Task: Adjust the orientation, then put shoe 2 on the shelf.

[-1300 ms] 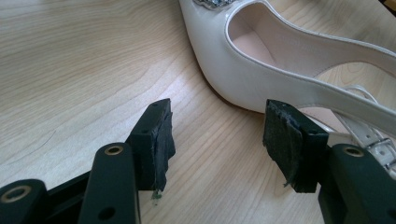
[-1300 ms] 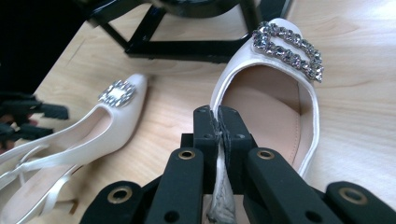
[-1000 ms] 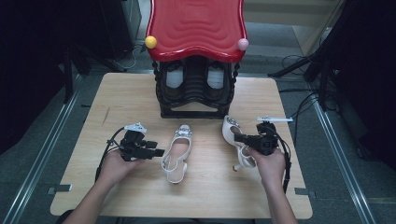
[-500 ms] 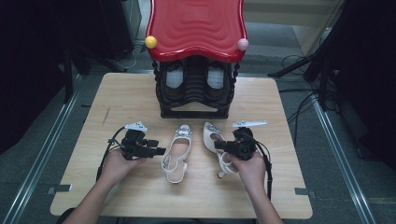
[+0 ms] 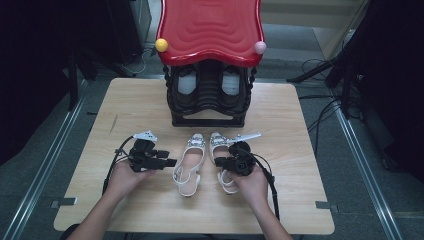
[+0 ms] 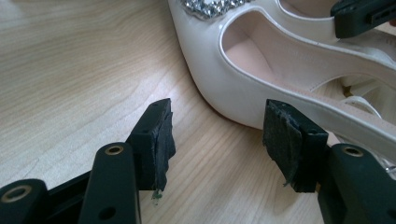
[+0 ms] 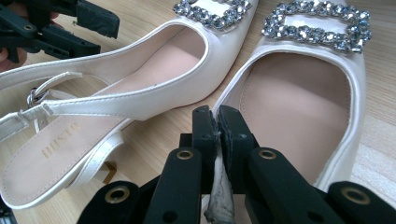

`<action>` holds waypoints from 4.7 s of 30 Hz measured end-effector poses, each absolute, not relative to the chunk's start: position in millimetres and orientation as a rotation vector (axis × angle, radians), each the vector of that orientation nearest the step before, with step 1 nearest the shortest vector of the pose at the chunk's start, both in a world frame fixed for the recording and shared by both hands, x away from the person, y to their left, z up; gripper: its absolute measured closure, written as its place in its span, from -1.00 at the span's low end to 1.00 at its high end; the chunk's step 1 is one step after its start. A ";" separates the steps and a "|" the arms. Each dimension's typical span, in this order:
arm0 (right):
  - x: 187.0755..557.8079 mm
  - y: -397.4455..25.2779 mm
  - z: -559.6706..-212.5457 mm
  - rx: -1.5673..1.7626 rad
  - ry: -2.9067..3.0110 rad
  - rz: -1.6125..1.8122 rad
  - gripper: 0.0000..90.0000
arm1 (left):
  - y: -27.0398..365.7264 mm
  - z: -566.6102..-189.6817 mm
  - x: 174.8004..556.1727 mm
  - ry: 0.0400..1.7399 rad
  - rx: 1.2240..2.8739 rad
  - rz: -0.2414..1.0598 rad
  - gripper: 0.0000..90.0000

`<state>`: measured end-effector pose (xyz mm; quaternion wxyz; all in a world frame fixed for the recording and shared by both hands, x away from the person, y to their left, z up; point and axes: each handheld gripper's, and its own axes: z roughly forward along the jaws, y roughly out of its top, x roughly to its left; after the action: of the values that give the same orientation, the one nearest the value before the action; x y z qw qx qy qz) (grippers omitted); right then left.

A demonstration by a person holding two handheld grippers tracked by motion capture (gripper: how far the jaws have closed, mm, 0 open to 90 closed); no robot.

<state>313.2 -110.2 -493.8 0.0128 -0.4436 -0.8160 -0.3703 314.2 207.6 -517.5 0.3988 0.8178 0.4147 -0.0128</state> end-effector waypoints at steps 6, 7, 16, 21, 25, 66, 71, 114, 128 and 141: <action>313.0 -101.9 -492.9 -1.369 -2.557 -1.138 0.92 | 209.6 -517.9 308.2 1.045 2.062 -0.029 0.00; 313.2 -100.5 -492.8 -1.358 -2.559 -1.135 0.92 | 209.3 -517.5 306.4 1.032 2.067 -0.021 0.01; 310.2 -88.9 -492.3 -1.343 -2.589 -1.126 0.91 | 208.2 -521.8 302.4 1.032 2.062 -0.035 0.10; 312.6 -92.6 -490.8 -1.315 -2.571 -1.145 0.83 | 206.5 -519.9 297.3 0.994 2.100 0.013 0.23; 313.2 -101.5 -485.6 -1.298 -2.509 -1.194 0.75 | 209.4 -519.5 296.1 0.999 2.088 0.014 0.25; 338.5 -154.8 -506.8 -1.426 -2.501 -1.194 0.99 | 185.9 -524.3 293.7 0.965 2.104 -0.110 0.93; 339.4 -154.1 -507.8 -1.416 -2.494 -1.196 0.99 | 180.1 -524.1 291.6 0.937 2.121 -0.130 0.92; 338.0 -164.4 -488.5 -1.346 -2.490 -1.366 0.62 | 212.2 -516.7 288.4 1.027 2.041 -0.041 0.37; 337.4 -142.8 -480.4 -1.283 -2.499 -1.303 0.53 | 229.9 -520.9 286.4 1.085 2.023 -0.023 0.12; 332.2 -119.7 -476.1 -1.246 -2.545 -1.227 0.48 | 237.3 -519.6 288.0 1.097 2.012 -0.017 0.10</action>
<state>332.2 -119.7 -476.1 0.0268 -0.4033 -0.8240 -0.3972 288.0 237.3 -519.6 0.4124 0.7998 0.4360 -0.0068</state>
